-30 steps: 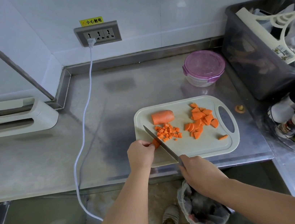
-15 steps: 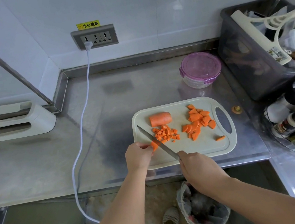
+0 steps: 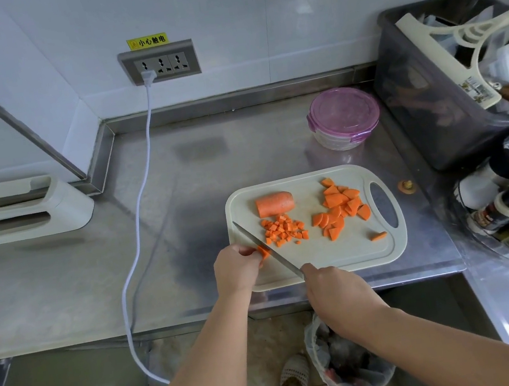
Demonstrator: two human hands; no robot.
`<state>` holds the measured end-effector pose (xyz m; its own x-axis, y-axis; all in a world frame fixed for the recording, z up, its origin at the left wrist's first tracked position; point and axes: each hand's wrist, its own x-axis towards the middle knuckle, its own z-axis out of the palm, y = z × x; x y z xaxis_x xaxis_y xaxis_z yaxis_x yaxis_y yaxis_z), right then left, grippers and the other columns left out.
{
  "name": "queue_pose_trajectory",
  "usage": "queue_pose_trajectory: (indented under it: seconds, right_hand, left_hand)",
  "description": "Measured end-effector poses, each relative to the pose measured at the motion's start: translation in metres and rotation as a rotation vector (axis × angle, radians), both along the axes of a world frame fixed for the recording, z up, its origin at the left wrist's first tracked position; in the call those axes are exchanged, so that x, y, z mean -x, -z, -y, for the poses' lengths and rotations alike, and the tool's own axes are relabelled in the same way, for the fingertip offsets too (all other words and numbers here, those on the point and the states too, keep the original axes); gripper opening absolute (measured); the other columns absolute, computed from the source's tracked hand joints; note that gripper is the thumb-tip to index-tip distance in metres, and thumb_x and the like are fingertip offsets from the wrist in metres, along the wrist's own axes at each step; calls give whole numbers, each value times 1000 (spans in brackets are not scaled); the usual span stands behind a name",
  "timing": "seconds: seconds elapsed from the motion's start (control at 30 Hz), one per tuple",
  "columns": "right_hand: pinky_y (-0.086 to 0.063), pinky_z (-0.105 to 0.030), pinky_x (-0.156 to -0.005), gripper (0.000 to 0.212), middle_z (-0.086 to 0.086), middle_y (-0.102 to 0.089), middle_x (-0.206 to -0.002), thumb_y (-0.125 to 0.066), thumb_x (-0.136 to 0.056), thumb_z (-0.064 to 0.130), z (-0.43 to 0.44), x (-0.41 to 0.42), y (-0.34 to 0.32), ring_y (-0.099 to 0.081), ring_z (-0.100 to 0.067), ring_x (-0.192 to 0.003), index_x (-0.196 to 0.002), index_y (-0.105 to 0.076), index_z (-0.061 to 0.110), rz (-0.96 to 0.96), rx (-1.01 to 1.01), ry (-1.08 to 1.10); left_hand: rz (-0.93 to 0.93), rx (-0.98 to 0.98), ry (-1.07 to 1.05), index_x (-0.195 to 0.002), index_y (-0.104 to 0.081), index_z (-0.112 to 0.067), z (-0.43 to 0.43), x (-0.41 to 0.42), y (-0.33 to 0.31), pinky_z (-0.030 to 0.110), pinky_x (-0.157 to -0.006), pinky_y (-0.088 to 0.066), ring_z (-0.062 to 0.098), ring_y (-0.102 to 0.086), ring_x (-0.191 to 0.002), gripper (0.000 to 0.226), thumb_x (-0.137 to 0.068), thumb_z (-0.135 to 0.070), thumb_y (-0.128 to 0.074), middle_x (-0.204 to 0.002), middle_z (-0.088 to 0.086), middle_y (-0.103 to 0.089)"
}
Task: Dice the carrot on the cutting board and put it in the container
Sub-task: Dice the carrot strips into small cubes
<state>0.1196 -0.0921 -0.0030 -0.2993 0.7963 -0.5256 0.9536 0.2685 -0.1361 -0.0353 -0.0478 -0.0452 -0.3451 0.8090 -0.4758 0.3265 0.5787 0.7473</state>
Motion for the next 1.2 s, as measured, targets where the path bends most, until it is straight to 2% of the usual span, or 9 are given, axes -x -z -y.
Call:
queue_pose_trajectory:
  seconds: [0.13, 0.27, 0.53, 0.67, 0.77, 1.0, 1.2]
  right_hand:
    - [-52, -29, -66, 44, -7, -64, -103, -55, -92, 3, 1, 3, 1, -66, -21, -87, -130, -35, 12, -30, 34, 48]
    - [-46, -28, -61, 40, -9, -63, -105, -50, -93, 2, -4, 5, 3, -61, -20, -83, -129, -34, 11, -36, 48, 73]
    - [-48, -27, -65, 35, -9, -64, -107, -44, -98, 5, -4, 10, 12, -66, -22, -91, -130, -33, 12, -51, 61, 104]
    - [-47, -27, -61, 34, -6, -62, -98, -45, -97, 7, -3, 7, 14, -65, -20, -82, -129, -35, 13, -69, 60, 100]
    - [-52, -31, -64, 32, -6, -64, -96, -43, -96, 5, -2, 2, 13, -65, -21, -80, -126, -36, 16, -97, 58, 123]
    - [-56, -33, -66, 31, -6, -65, -95, -44, -96, 4, 1, -2, 5, -66, -23, -79, -124, -36, 16, -130, 21, 120]
    - [-59, -36, -74, 38, -6, -65, -102, -48, -96, 5, 2, 1, 3, -67, -22, -83, -130, -34, 17, -117, 29, 94]
  left_hand:
    - [23, 12, 7, -67, -62, -27, -1, 1, 2, 40, -85, -56, 23, -68, -87, 20, -83, -19, -71, -82, 6, -72]
    - [65, 36, -11, -69, -63, -24, -4, 4, 7, 43, -85, -56, 23, -69, -85, 17, -80, -17, -74, -79, 5, -72]
    - [42, 69, 5, -72, -63, -20, -7, 8, 12, 42, -85, -56, 21, -69, -82, 14, -80, -13, -72, -73, 1, -70]
    - [30, 64, 9, -73, -64, -20, -5, 8, 11, 40, -85, -55, 21, -69, -82, 13, -81, -16, -73, -75, 1, -70]
    - [16, 57, 15, -71, -63, -21, -5, 7, 8, 36, -85, -54, 21, -68, -83, 15, -82, -17, -72, -71, -1, -69]
    - [23, 48, 16, -76, -64, -24, -4, 7, 9, 42, -89, -54, 22, -68, -92, 12, -83, -19, -72, -91, 4, -72]
    - [34, 56, -7, -78, -65, -24, -2, 8, 7, 41, -84, -57, 25, -67, -94, 9, -81, -20, -71, -93, 6, -71]
